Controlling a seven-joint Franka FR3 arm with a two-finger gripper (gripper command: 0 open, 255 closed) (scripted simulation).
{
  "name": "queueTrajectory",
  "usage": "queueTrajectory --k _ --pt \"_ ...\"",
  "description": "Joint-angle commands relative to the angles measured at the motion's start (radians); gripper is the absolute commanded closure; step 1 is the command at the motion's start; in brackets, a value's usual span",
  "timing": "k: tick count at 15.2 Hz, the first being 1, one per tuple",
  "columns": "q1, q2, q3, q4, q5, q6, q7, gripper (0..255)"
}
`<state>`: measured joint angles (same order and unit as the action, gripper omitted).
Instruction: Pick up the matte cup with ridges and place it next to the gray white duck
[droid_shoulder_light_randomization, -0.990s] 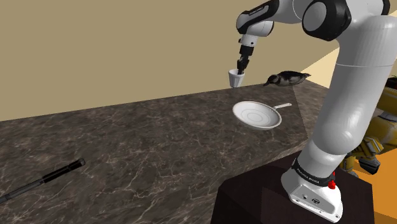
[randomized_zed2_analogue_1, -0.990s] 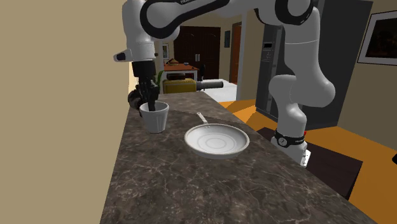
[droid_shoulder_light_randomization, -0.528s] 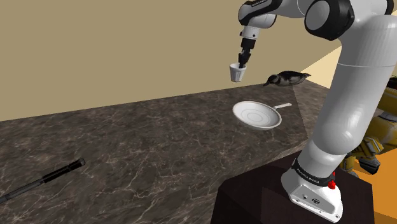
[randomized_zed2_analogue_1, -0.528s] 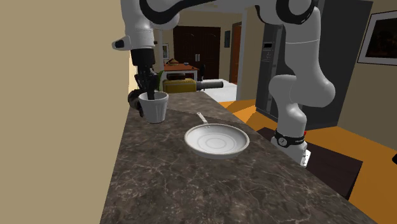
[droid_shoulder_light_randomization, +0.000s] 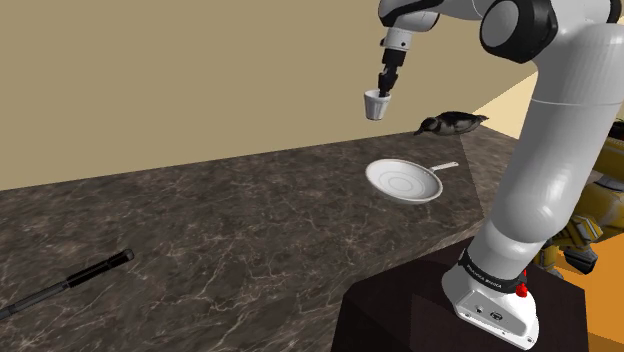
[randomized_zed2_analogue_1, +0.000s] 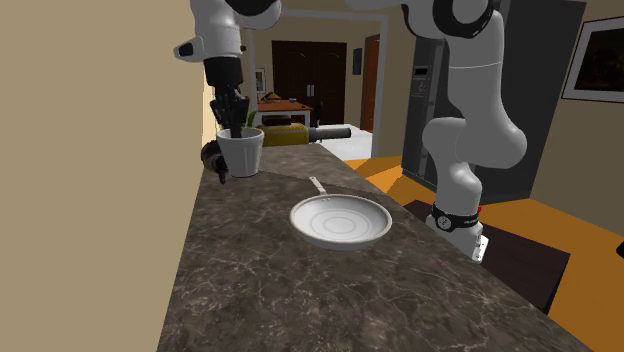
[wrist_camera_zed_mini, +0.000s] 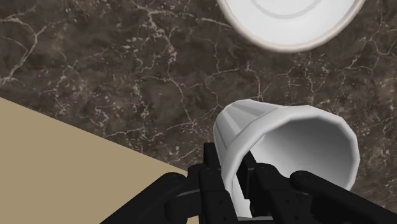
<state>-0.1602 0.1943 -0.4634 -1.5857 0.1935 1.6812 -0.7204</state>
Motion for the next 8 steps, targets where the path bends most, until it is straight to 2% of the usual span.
queueTrajectory --k 1,8 --pt "-0.016 -0.016 -0.013 -0.019 -0.008 0.000 -0.029 255" --pt "-0.100 -0.047 -0.077 -0.058 -0.026 -0.007 -0.177 255"
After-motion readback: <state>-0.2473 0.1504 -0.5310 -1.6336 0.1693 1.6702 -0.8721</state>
